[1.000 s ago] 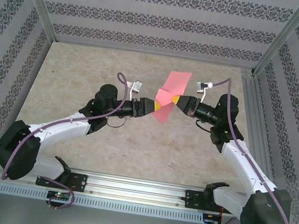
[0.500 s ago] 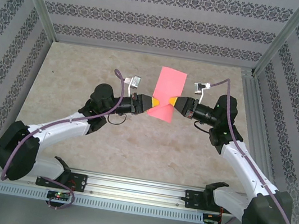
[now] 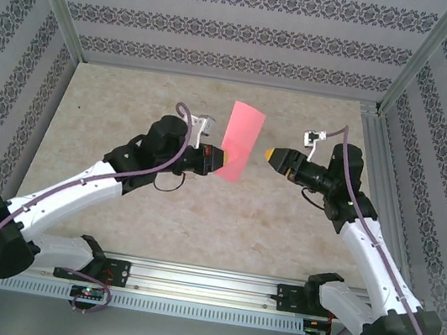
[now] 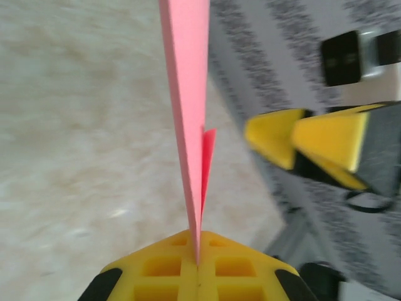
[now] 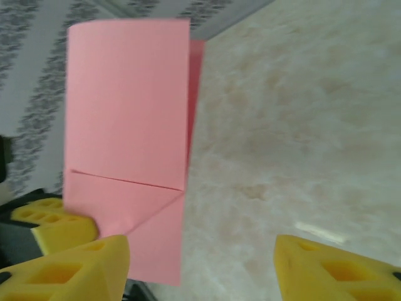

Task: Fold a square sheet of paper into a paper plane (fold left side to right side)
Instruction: Turn over the paper at the center of the table.

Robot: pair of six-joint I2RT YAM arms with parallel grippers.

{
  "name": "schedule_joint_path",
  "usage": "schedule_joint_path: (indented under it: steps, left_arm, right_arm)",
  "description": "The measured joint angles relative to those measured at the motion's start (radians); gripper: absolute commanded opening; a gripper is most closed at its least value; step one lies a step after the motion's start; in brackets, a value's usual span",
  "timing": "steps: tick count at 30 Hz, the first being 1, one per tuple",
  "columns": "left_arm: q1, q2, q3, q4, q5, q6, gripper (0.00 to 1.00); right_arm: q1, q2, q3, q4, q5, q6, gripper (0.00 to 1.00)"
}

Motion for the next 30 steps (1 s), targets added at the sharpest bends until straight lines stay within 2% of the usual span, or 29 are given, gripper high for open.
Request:
schedule_joint_path:
  steps: [3,7,10,13,19,22,30]
  left_arm:
    - [-0.068,0.105,0.121,-0.229,-0.202,0.032,0.00]
    - [-0.150,0.325,0.286,-0.530,-0.438,0.016,0.00]
    - [-0.196,0.516,0.400,-0.727,-0.553,-0.023,0.00]
    - [-0.235,0.672,0.480,-0.859,-0.610,-0.055,0.01]
    - [-0.286,0.854,0.616,-0.999,-0.623,-0.076,0.10]
    - [-0.291,0.910,0.668,-1.011,-0.597,-0.066,0.21]
    - [-0.291,0.971,0.750,-0.908,-0.398,0.005,0.44]
  right_arm:
    - [-0.014,-0.022,0.009,-0.125,0.109,-0.063,0.65]
    - [-0.042,-0.073,0.007,-0.246,0.260,-0.101,0.69]
    - [-0.070,-0.117,-0.003,-0.298,0.340,-0.109,0.70]
    - [-0.097,-0.135,-0.014,-0.342,0.389,-0.113,0.70]
    - [-0.144,-0.167,-0.048,-0.403,0.425,-0.113,0.71]
    - [-0.161,-0.188,-0.057,-0.415,0.428,-0.115,0.72]
    - [-0.195,-0.188,-0.113,-0.423,0.417,-0.115,0.73]
